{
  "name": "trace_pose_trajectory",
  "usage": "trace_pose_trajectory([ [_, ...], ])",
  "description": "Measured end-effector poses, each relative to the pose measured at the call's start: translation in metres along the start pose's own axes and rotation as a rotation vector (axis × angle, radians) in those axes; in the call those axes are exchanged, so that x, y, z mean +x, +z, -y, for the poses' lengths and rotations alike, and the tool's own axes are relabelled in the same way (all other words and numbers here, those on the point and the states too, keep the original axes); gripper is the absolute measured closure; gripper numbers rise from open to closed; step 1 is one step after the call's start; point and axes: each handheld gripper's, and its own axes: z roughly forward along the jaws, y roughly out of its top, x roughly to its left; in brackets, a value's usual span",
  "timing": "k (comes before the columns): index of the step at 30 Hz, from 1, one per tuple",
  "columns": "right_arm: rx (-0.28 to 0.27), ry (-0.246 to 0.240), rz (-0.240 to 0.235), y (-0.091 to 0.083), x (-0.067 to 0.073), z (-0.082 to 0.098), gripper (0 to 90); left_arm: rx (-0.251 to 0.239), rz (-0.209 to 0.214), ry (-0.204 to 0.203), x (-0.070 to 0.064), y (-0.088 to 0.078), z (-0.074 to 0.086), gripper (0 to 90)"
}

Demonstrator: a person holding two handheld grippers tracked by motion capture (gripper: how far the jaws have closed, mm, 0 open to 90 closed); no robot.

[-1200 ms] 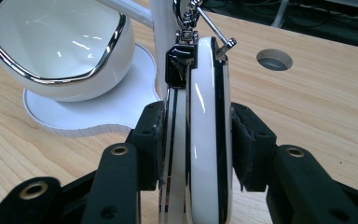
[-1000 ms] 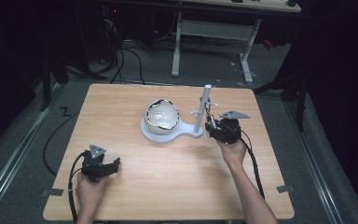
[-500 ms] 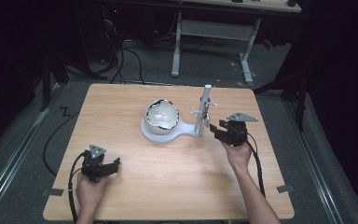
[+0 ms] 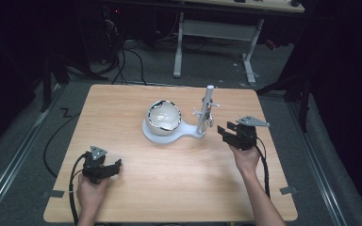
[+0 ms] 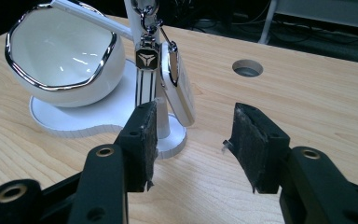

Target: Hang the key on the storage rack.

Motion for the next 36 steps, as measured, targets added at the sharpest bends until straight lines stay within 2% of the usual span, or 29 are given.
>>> trace_pose_trajectory([
  [20, -0.033, 0.021, -0.012, -0.018, -0.005, 0.002, 50.8, 0.0, 0.0, 0.0, 0.0, 0.0, 0.0, 24.1],
  [26, -0.034, 0.013, -0.001, -0.023, -0.006, 0.005, 50.8, 0.0, 0.0, 0.0, 0.0, 0.0, 0.0, 24.1],
  [36, -0.042, 0.027, 0.005, -0.031, -0.011, 0.011, 50.4, 0.0, 0.0, 0.0, 0.0, 0.0, 0.0, 24.1],
])
